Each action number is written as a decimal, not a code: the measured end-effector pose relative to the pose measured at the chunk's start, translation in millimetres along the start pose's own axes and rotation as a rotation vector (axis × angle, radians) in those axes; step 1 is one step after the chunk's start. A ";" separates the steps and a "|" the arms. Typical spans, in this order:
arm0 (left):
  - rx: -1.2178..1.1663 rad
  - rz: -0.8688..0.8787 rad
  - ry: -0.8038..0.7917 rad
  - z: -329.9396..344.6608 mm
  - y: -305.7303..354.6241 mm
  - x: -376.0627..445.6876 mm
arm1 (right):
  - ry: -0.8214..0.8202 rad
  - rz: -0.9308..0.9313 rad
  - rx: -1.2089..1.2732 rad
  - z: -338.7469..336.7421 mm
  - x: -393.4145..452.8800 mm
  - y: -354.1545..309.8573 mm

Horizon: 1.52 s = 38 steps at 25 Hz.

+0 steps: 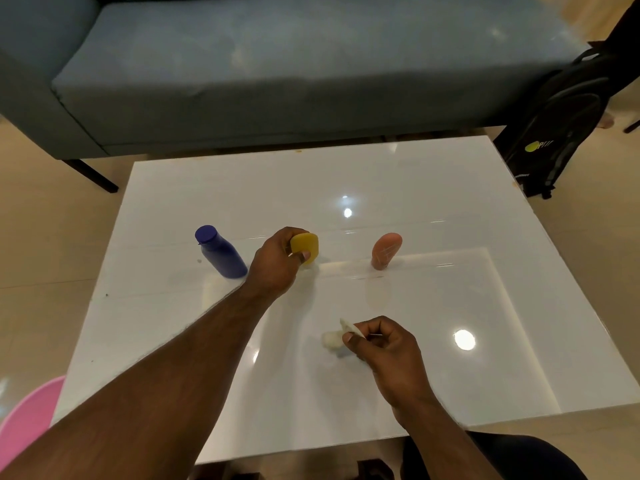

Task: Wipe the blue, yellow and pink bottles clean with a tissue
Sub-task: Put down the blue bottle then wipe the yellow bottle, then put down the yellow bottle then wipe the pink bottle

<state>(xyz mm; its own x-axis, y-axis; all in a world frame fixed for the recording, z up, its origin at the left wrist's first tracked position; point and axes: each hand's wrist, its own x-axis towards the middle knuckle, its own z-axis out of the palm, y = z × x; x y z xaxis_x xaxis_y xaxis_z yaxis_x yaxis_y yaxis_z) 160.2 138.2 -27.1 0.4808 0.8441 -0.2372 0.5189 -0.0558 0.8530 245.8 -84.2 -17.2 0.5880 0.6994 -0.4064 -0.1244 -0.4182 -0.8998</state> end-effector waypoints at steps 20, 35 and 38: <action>-0.168 -0.128 -0.216 24.2 16.0 -118.0 | 0.055 -0.032 0.005 -7.0 -10.5 -11.0; 0.098 0.092 -0.095 76.6 81.6 -50.9 | 0.299 0.060 0.211 -31.7 3.5 -9.0; 0.241 0.130 -0.144 87.2 95.2 -31.4 | 0.331 0.029 0.096 -33.9 6.3 -8.2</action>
<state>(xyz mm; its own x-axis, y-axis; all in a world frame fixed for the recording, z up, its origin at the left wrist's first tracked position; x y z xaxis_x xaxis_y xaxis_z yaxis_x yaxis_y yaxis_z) 256.1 59.9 21.0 0.6404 0.7384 -0.2113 0.5907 -0.2977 0.7500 277.7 -96.0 -7.0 0.8083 0.4555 -0.3730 -0.2105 -0.3681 -0.9056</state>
